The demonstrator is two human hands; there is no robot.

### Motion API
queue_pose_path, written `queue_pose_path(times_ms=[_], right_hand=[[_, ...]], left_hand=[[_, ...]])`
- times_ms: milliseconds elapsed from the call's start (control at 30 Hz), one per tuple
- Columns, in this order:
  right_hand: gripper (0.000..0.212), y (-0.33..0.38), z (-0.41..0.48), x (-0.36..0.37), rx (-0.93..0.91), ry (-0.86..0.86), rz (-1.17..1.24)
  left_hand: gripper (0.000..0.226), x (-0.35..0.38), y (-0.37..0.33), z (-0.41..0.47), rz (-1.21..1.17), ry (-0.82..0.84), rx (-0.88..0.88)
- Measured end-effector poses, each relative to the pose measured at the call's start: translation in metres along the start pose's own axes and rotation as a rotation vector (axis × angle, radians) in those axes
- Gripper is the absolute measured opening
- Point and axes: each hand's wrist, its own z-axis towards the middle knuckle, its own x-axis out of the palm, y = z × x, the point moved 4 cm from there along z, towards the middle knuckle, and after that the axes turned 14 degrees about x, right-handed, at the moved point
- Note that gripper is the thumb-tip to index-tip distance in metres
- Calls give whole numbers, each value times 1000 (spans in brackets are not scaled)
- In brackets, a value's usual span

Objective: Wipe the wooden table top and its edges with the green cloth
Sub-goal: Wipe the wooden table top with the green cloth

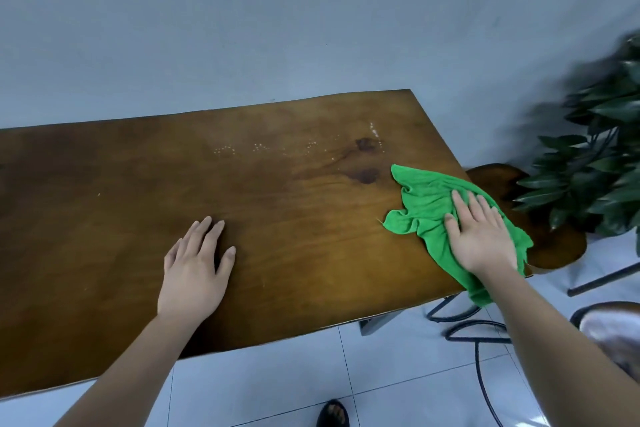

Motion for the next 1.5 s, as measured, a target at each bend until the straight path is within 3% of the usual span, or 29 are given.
queue_pose_path(times_ms=[100,167,533,700,833,1000,1300,1433,1500], right_hand=[[76,23,-18,3,94,6,-9],[79,49,-40,10,60,20,-25],[75,255,-174,48,-581,143,-44],[69,326,-166,51,-850,192,-111],[68,350,-128,49,-905,203,-99],[68,319,-52,32,-769,155,-64],[70,155,109,-22,-133,50,-20],[70,163,111,-20,62,69,12],[73,193,93,-14,50,71,-22]], left_hand=[[68,2,1,0,4,-3,-7],[68,3,1,0,3,-10,-3],[66,5,6,-2,-43,-56,2],[65,9,9,-3,-58,-69,-13],[64,11,10,-2,-51,-82,-45],[70,13,13,0,-31,-61,-65],[72,15,12,1,14,-30,-93],[73,12,10,2,16,-21,-90],[74,12,9,2,12,-19,-89]])
